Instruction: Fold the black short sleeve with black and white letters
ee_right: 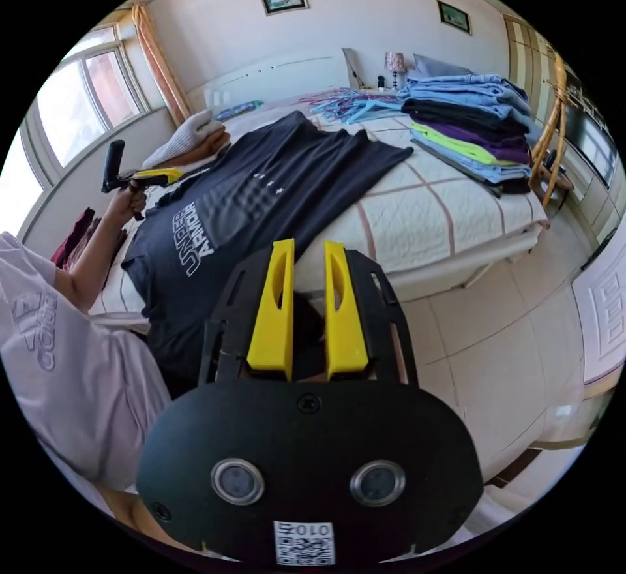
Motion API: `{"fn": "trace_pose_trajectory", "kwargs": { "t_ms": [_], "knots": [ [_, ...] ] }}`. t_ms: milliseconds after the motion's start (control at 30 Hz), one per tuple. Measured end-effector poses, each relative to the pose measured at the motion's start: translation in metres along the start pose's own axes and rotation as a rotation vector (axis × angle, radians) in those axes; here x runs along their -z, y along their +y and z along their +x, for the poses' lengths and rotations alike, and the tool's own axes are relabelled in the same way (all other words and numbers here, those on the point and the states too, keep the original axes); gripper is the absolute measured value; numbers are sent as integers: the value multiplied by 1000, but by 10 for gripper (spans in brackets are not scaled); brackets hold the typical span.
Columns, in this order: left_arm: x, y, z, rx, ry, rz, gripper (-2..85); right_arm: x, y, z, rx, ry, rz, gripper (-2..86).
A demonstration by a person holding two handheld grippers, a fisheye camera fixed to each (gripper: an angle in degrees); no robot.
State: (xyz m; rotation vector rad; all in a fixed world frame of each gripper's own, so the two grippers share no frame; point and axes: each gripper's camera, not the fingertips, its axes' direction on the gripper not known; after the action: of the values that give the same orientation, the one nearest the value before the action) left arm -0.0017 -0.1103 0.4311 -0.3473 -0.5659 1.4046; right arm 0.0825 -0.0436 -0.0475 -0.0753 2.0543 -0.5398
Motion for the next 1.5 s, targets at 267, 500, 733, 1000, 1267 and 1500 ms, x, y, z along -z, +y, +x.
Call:
{"fn": "trace_pose_trajectory", "kwargs": {
  "t_ms": [267,500,733,1000,1267,1500],
  "knots": [
    [-120,-148,-198,89,-292,-28,104,-46,-109,83,-80,-31,47,81],
    [-262,-233,-320,158,-336,-168,115,-85,-163,123,-81,-123,135,84],
    [-364,-253,-396,257,-252,-240,105,-116,-187,137,-76,-93,68,92],
    [-388,-256,-411,221,-131,-141,18,-141,-228,163,-276,9,-44,124],
    [-341,-278,-412,73,-103,-14,-1,-172,-285,153,-346,61,-114,136],
    [-318,-296,-415,59,-158,1,-2,-194,-325,84,-216,345,-216,95]
  ]
}}
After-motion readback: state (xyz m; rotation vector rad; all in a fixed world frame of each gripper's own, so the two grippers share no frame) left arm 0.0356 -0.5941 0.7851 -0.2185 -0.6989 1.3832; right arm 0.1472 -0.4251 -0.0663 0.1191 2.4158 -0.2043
